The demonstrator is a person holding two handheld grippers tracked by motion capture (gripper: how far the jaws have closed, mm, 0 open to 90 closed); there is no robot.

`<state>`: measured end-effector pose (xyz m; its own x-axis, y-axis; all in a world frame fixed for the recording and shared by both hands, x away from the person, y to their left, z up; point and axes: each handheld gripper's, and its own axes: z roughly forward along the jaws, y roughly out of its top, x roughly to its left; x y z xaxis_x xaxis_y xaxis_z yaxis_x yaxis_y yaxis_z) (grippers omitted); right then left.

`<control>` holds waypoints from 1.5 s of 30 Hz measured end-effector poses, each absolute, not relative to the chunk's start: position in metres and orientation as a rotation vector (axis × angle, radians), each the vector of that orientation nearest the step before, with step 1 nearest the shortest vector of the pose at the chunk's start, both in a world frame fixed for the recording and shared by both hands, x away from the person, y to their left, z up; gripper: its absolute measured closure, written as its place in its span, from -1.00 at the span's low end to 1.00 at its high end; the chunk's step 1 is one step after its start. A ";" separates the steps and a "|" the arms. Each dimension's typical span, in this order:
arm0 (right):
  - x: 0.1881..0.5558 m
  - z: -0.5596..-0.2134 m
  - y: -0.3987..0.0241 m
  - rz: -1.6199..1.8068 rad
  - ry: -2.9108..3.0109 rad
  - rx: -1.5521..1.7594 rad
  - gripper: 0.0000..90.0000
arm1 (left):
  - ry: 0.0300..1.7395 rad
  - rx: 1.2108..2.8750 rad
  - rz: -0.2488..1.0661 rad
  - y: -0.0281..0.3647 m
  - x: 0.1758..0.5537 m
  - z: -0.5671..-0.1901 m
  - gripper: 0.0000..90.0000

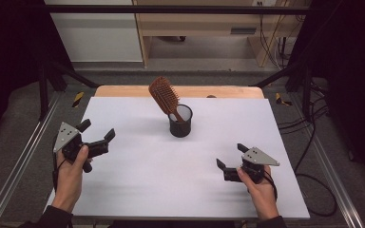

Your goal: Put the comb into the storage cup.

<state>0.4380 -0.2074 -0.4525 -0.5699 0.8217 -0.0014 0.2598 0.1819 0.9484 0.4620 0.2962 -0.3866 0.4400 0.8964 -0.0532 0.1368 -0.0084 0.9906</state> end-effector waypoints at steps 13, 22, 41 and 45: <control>0.438 -0.452 -0.212 1.394 1.913 1.012 -0.91 | 0.975 1.479 0.781 0.310 0.445 -0.399 -0.96; 0.436 -0.452 -0.218 1.410 1.884 1.005 -0.91 | 0.981 1.472 0.775 0.313 0.436 -0.408 -0.96; 0.436 -0.451 -0.233 1.444 1.843 0.995 -0.90 | 0.955 1.495 0.754 0.314 0.423 -0.425 -0.96; 0.436 -0.450 -0.239 1.427 1.849 0.996 -0.90 | 0.951 1.491 0.750 0.313 0.421 -0.429 -0.96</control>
